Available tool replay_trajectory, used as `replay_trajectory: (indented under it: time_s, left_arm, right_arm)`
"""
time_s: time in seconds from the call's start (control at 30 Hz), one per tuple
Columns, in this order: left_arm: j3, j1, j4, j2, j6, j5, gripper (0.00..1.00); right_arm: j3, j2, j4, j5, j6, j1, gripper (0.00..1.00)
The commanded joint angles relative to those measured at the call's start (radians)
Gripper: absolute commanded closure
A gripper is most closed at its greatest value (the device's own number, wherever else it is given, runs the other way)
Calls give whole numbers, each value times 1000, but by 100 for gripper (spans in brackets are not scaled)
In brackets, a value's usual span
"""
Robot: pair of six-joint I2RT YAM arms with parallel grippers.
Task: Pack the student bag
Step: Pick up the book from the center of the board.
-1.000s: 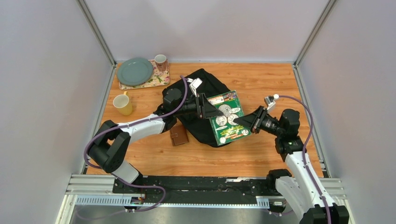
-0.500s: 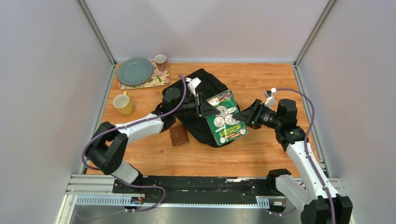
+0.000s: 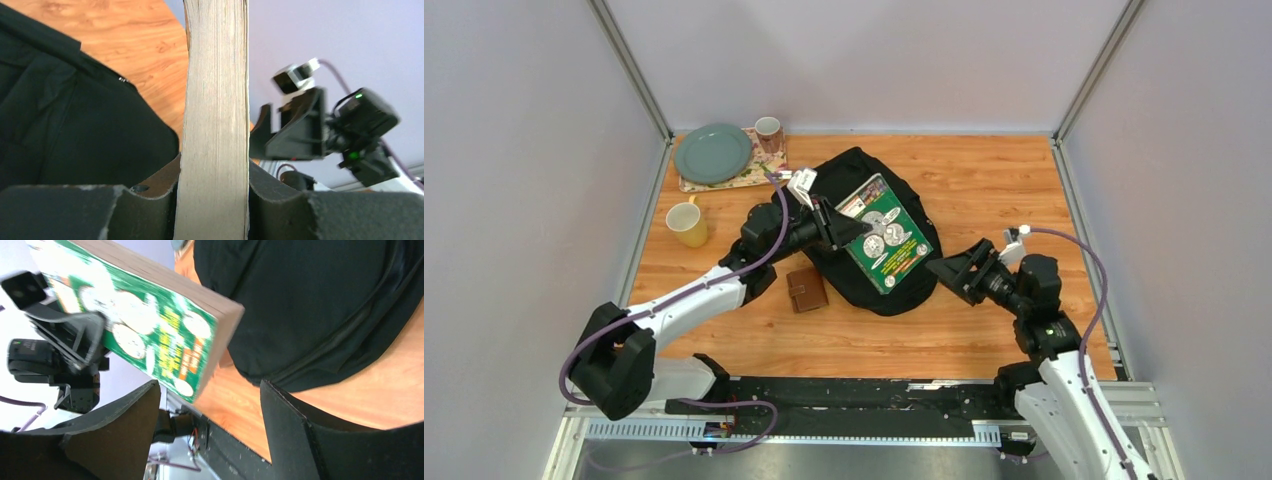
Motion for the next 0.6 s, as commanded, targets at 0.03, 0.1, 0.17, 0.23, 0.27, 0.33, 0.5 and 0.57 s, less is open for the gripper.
replay_trajectory:
  time_s: [0.03, 0.1, 0.17, 0.23, 0.27, 0.33, 0.5, 0.57]
  left_arm:
    - [-70, 3, 376, -15, -228, -13, 100]
    - [-99, 3, 502, 11, -287, -14, 100]
    - [-112, 3, 519, 34, -322, -11, 100]
    - [-119, 3, 536, 40, -341, -11, 100]
    - [-123, 3, 551, 43, -344, -11, 100]
    - [-129, 3, 583, 48, -359, -16, 100]
    - [-141, 3, 695, 77, -402, -11, 100]
    - [-142, 3, 711, 94, -427, -7, 100]
  right_arm:
    - [-72, 87, 307, -34, 159, 125, 24]
    - [-98, 149, 479, -63, 239, 141, 23]
    - [-120, 183, 568, -64, 271, 154, 23]
    - [-105, 217, 595, -55, 263, 161, 22]
    - [-100, 223, 599, -43, 263, 165, 22]
    - [-93, 253, 626, -41, 271, 170, 22]
    - [-134, 318, 782, -61, 356, 185, 22]
    - [-152, 328, 821, -64, 384, 185, 23]
